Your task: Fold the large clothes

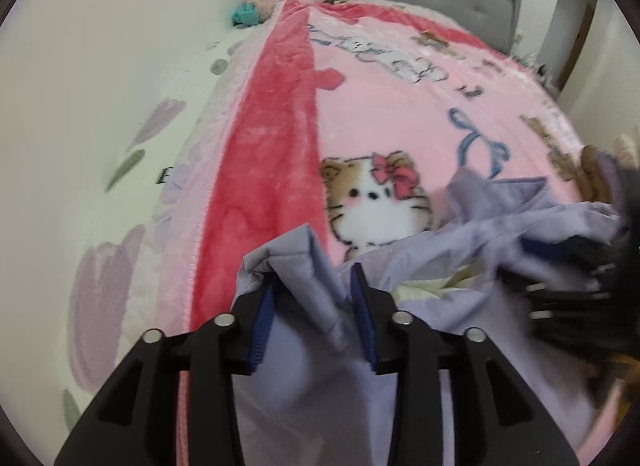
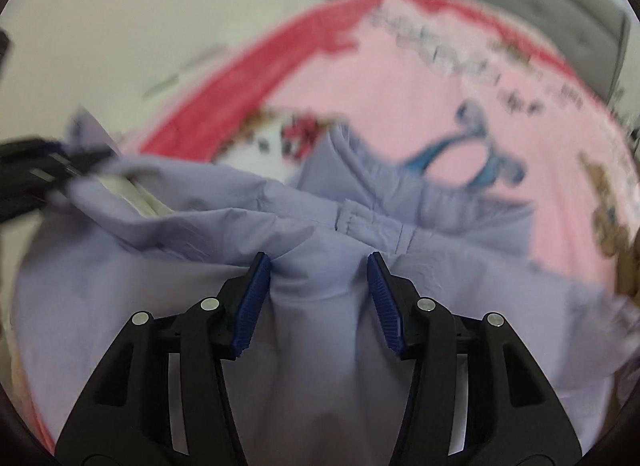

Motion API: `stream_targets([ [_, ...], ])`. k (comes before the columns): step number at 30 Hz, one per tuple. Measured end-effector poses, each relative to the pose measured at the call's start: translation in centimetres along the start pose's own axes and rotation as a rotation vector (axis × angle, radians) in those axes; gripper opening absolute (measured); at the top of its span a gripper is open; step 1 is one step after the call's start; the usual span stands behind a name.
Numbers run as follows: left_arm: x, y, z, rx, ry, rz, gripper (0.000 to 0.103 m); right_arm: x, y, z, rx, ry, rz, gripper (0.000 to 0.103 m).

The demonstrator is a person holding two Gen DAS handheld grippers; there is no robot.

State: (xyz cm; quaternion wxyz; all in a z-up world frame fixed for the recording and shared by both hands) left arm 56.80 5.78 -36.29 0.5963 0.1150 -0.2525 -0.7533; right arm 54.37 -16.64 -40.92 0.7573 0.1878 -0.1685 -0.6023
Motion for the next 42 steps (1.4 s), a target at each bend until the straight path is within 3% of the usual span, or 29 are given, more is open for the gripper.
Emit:
stream_targets([
  [1,-0.2,0.1,0.4,0.016,-0.021,0.002,0.046,0.0,-0.3,-0.8,-0.015,0.000,0.003,0.049],
  [3,-0.7,0.7,2.4,0.102,-0.022,-0.012,0.082,-0.5,-0.7,-1.6,-0.037,-0.020,0.019,0.051],
  [4,-0.7,1.0,3.7,0.163,-0.041,-0.035,0.084,-0.6,-0.7,-1.9,-0.044,-0.028,0.029,0.051],
  [7,0.2,1.1,5.8,0.233,-0.116,-0.094,0.084,-0.7,-1.1,-2.1,-0.053,-0.040,0.045,0.053],
  [9,1.6,0.6,5.0,0.185,-0.141,-0.141,0.084,-0.7,-1.1,-1.8,-0.052,-0.047,0.044,0.055],
  [12,3.2,0.0,1.7,0.078,-0.080,-0.201,0.083,-0.2,-0.7,0.4,0.001,-0.080,0.029,0.057],
  [13,3.7,-0.2,0.4,0.054,-0.061,-0.216,0.079,0.7,-0.5,3.1,0.082,-0.127,0.002,0.059],
  [15,3.6,-0.5,-1.6,0.007,0.024,-0.218,0.049,2.7,-0.7,6.8,0.205,-0.226,-0.051,0.071],
  [17,3.1,-1.4,-3.4,-0.058,0.054,-0.170,0.048,5.0,-2.0,9.9,0.263,-0.299,-0.093,0.070],
  [20,2.7,-2.1,-4.7,-0.083,0.064,-0.133,0.048,7.5,-5.5,9.1,0.088,-0.272,-0.110,0.057],
  [22,2.6,-2.5,-5.3,-0.093,0.075,-0.136,0.048,8.6,-7.7,7.7,-0.003,-0.287,-0.110,0.057],
  [25,2.6,-2.7,-6.2,-0.107,0.086,-0.138,0.050,9.6,-10.8,4.7,-0.081,-0.286,-0.128,0.065],
  [27,2.4,-2.7,-6.6,-0.109,0.090,-0.126,0.051,9.9,-11.8,3.0,-0.109,-0.250,-0.174,0.067],
  [29,2.4,-2.6,-7.0,-0.111,0.099,-0.120,0.053,10.4,-12.2,2.3,-0.120,-0.259,-0.217,0.078],
  [34,2.9,-2.5,-7.1,-0.083,0.157,-0.156,0.057,10.7,-12.5,2.0,-0.117,-0.256,-0.252,0.081],
  [37,3.3,-2.5,-4.6,-0.024,0.134,-0.165,0.061,11.2,-11.8,5.0,-0.041,-0.247,-0.240,0.078],
  [39,3.4,-3.0,-2.4,0.012,0.098,-0.122,0.061,12.4,-11.5,8.6,0.092,-0.247,-0.260,0.075],
  [41,4.0,-4.3,0.5,0.052,0.005,-0.064,0.061,14.8,-12.8,12.6,0.207,-0.285,-0.318,0.075],
  [42,4.6,-5.0,1.6,0.062,-0.031,-0.051,0.063,16.2,-13.7,13.3,0.199,-0.333,-0.334,0.075],
])
Point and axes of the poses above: each gripper's, at about its wrist camera, not at the fingertips, and z roughly against the way its jaws point, x to its right, y to its top, the point moved 7 cm from there along -z, roughly the way its jaws point, and after that the axes turned 5 degrees about -y, right-handed, at the moved point
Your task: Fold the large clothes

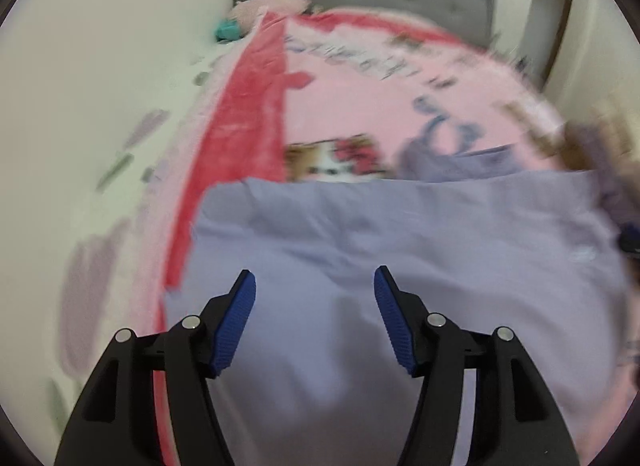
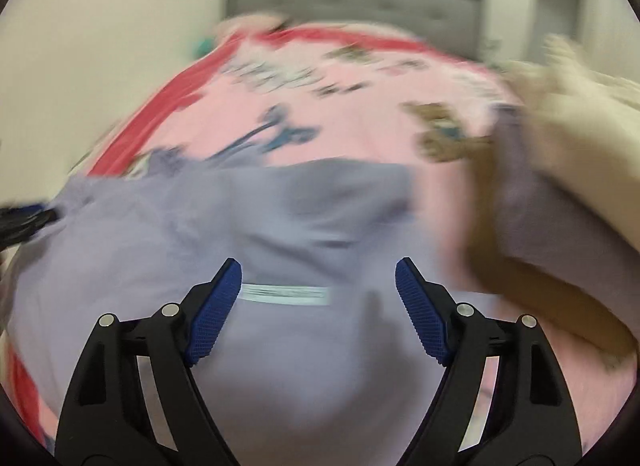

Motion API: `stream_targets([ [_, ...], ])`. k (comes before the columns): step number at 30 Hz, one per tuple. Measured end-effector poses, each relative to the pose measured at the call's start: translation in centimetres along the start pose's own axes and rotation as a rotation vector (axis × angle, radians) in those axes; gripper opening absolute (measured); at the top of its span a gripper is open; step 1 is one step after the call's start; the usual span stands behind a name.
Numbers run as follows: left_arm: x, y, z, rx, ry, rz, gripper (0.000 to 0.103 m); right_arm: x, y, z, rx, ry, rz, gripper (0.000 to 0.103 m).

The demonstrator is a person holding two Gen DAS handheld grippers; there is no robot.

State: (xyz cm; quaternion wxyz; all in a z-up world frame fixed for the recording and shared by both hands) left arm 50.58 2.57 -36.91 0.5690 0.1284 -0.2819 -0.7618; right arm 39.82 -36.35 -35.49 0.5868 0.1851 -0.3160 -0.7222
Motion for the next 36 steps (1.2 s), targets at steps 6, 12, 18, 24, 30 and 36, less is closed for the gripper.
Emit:
stream_targets([
  [6,4.9,-4.6,1.4,-0.026,0.005,-0.100,0.066,6.0,-3.9,-2.6,-0.154,-0.029,-0.045,0.061],
  [12,5.4,-4.8,0.2,-0.039,0.014,-0.096,0.067,4.2,-5.5,-4.1,-0.243,0.191,-0.155,0.016],
  [18,5.9,-4.5,0.8,-0.036,-0.048,-0.085,0.067,6.0,-4.4,0.9,-0.137,0.168,-0.224,0.009],
  [24,8.3,-4.7,0.6,-0.051,-0.065,-0.133,0.067,7.5,-6.5,3.2,-0.176,0.045,-0.193,0.009],
  [30,9.0,-5.3,-0.9,-0.056,-0.059,-0.144,0.069,7.4,-9.9,-1.1,-0.278,-0.062,-0.227,0.012],
  [36,8.2,-5.3,0.0,-0.007,-0.051,-0.104,0.081,6.4,-10.3,-2.3,-0.299,-0.109,-0.218,0.018],
])
Point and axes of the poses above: each gripper's, at about its wrist camera, not at the fingertips, and z roughly against the way its jaws point, x to its right, y to its top, the point moved 7 cm from there along -z, roughly the way its jaws point, and after that the axes turned 5 degrees about -y, right-handed, at the moved point
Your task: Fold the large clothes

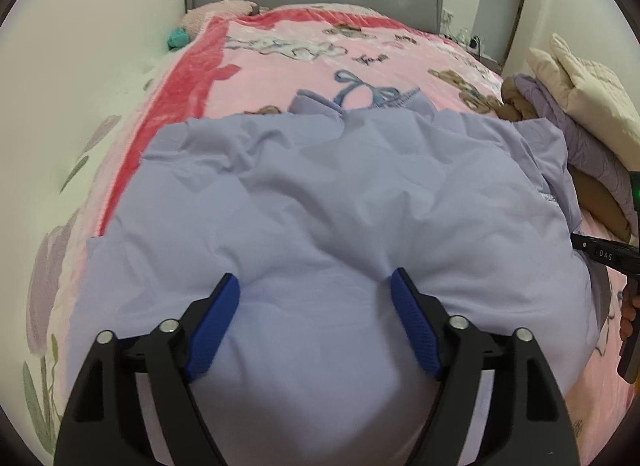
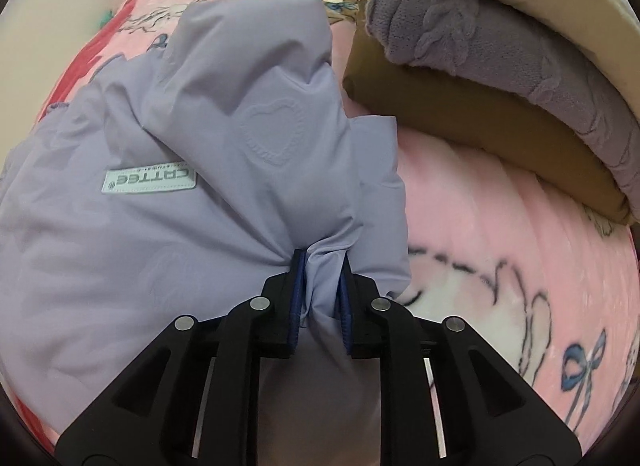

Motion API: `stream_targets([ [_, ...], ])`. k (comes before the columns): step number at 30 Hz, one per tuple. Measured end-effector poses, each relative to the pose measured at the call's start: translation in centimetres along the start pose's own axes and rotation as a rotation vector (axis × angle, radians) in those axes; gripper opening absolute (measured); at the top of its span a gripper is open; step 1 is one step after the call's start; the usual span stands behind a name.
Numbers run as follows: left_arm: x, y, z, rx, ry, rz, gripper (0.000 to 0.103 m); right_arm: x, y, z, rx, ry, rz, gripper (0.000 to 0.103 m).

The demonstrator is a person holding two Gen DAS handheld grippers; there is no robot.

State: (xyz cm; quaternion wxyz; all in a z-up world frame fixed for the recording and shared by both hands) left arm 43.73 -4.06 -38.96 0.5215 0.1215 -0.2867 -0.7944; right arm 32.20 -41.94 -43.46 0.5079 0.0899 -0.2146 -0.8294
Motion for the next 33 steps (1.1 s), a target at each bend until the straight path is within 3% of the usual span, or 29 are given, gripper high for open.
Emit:
stream_targets([
  [1,-0.2,0.1,0.3,0.004,0.002,0.008,0.082,-0.1,0.1,0.2,0.002,0.010,-0.009,0.019],
  [3,-1.5,0.3,1.8,0.037,0.028,0.022,0.083,0.4,0.3,0.5,0.005,0.000,-0.007,0.033],
  [5,-3.7,0.6,3.6,0.076,0.061,0.051,0.085,1.4,0.7,1.3,0.018,-0.028,-0.002,0.052],
  [7,-6.4,0.9,4.8,0.091,0.075,0.090,0.087,2.5,1.2,2.1,0.033,0.009,-0.018,0.057],
  [8,-8.6,1.0,5.5,0.093,0.082,0.120,0.087,3.0,1.4,2.5,0.038,0.029,-0.032,0.069],
  [9,-9.7,1.1,5.7,0.089,0.064,0.138,0.089,3.5,1.6,2.7,0.040,0.043,-0.042,0.073],
  [11,-12.3,0.8,5.4,0.045,-0.008,0.171,0.090,4.5,2.0,3.2,0.035,0.136,-0.072,0.074],
  [13,-14.0,0.5,4.6,-0.004,-0.023,0.182,0.090,5.0,2.4,3.2,0.022,0.183,-0.078,0.076],
  [19,-16.1,-1.1,1.0,-0.115,-0.091,0.230,0.090,3.9,3.9,1.4,-0.019,0.144,0.073,0.082],
  [29,-16.8,-1.2,-1.8,-0.183,-0.068,0.228,0.097,3.3,4.8,-0.9,-0.055,0.119,0.127,0.095],
  [33,-16.9,-1.6,-2.4,-0.208,-0.069,0.226,0.098,3.1,4.3,-2.2,-0.068,0.111,0.151,0.095],
])
Point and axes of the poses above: each gripper's, at about its wrist camera, not at the fingertips, and z roughly against the way its jaws point, x to its right, y to its top, the point moved 7 cm from there along -z, roughly the way its jaws point, and after that the axes turned 5 degrees about -y, right-handed, at the moved point
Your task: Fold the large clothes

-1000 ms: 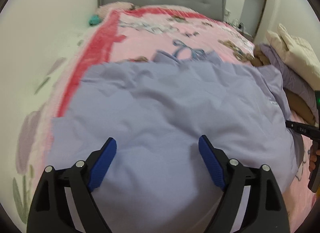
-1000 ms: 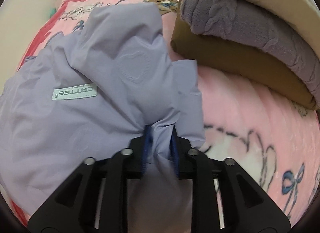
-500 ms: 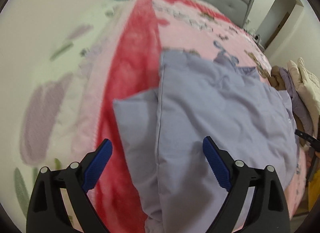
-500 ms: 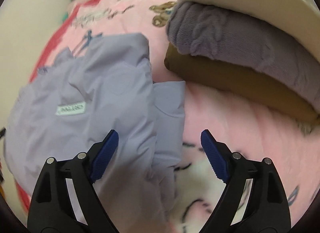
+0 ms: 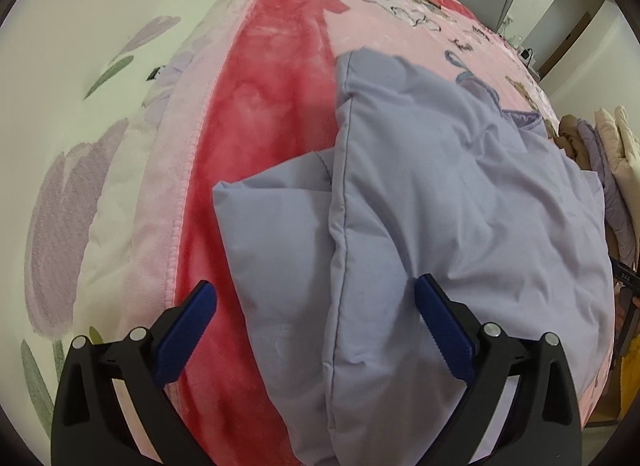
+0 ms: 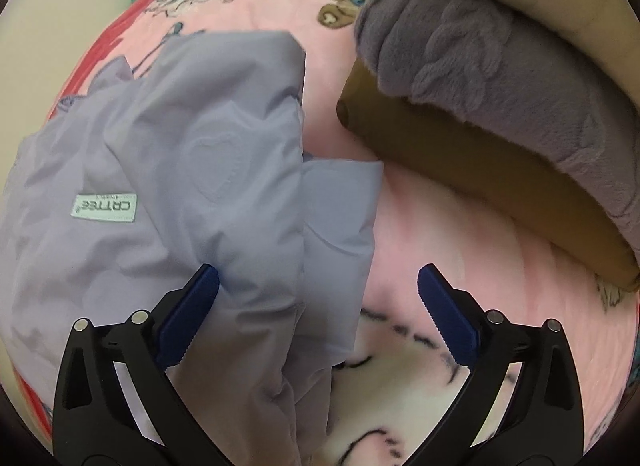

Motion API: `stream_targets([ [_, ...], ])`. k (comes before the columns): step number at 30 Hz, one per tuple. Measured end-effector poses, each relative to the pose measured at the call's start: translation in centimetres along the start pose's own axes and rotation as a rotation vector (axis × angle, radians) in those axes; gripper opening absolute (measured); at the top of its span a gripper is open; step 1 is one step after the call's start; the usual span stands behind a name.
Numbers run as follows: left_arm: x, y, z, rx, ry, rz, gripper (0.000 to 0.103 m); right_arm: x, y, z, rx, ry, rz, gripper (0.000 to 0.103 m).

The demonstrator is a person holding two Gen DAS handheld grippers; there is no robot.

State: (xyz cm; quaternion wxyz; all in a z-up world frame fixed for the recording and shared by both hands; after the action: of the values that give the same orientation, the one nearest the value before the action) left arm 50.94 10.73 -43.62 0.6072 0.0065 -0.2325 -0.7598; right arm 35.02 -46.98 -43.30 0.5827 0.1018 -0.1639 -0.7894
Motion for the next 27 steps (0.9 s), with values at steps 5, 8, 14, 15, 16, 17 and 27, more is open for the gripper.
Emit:
stream_targets([
  [5,-0.3,-0.3,-1.0,-0.014,-0.034,0.012,0.099,0.4,-0.7,-1.4,-0.040,0.056,-0.067,0.095],
  [8,-0.7,-0.6,-1.8,-0.030,-0.085,0.053,0.099,0.7,-1.0,-2.1,-0.056,0.104,-0.105,0.095],
  [14,-2.0,-1.1,-3.1,-0.087,-0.259,0.180,0.099,1.6,-1.8,-4.3,-0.149,0.326,-0.266,0.095],
  [15,-2.1,-1.1,-3.1,-0.090,-0.271,0.178,0.099,1.7,-1.8,-4.4,-0.152,0.340,-0.264,0.096],
  [16,-2.0,-1.1,-3.2,-0.096,-0.280,0.160,0.099,1.7,-1.8,-4.5,-0.155,0.352,-0.258,0.096],
  [17,-2.0,-1.1,-3.3,-0.100,-0.285,0.149,0.099,1.7,-1.8,-4.5,-0.157,0.357,-0.258,0.096],
  [27,-2.0,0.3,-3.9,-0.206,-0.321,0.089,0.099,1.8,-1.3,-5.5,-0.229,0.458,-0.284,0.096],
])
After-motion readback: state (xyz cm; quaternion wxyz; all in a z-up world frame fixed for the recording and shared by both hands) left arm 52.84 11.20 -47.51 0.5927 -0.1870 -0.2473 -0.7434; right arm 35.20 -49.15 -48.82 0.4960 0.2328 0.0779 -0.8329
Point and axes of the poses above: each gripper's, at about its wrist camera, not at the fingertips, and z roughly against the way its jaws point, x to its right, y to its top, the point moved 7 cm from there along -z, roughly the way its jaws point, and after that the axes turned 5 degrees about -y, right-handed, at the moved point
